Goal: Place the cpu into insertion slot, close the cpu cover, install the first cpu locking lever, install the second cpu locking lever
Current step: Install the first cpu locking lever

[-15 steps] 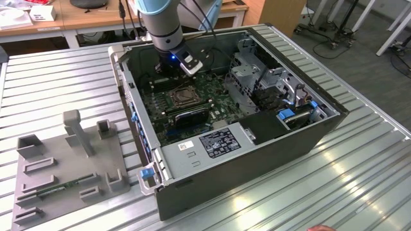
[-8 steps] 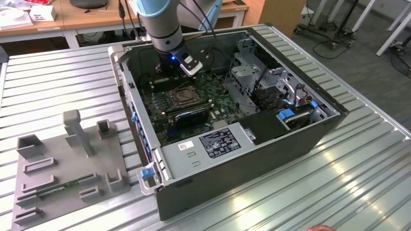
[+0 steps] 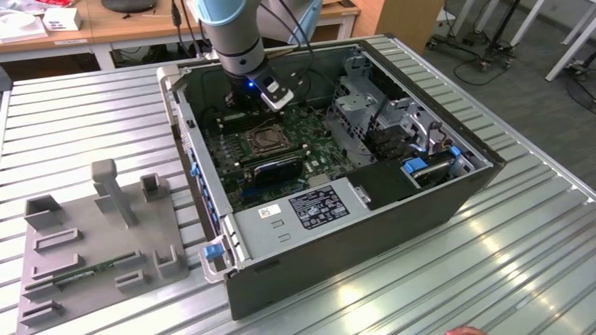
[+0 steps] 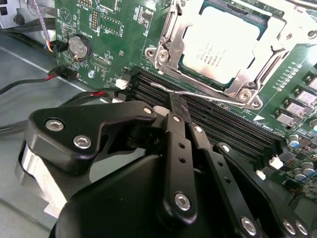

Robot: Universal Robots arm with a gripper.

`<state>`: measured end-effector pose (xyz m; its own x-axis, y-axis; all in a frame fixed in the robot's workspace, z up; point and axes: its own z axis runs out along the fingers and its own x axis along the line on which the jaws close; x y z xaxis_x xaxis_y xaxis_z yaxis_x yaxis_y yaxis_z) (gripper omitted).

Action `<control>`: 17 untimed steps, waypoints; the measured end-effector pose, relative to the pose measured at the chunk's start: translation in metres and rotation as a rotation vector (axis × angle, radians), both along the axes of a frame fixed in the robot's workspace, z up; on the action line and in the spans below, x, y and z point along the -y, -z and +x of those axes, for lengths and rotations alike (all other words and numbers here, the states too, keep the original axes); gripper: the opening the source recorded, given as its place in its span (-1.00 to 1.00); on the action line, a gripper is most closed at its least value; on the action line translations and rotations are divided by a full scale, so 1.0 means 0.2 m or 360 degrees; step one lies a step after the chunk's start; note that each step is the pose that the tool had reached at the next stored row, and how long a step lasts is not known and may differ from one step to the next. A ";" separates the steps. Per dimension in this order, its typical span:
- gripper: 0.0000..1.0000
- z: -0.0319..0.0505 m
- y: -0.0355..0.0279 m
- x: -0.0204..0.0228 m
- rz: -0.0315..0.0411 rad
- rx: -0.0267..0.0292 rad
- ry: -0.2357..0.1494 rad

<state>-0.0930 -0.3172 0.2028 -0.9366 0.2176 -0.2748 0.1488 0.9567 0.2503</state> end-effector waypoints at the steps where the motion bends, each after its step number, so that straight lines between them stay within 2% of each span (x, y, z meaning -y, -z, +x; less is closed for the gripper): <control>1: -0.79 0.000 0.000 0.000 0.0000 0.00002 0.0000; 7: -0.79 -0.001 -0.001 0.002 0.0000 0.00004 0.0001; 12: -0.79 -0.002 -0.015 0.002 0.0000 0.00009 0.0000; 17: -0.79 -0.013 -0.038 0.002 0.0003 0.00085 0.0001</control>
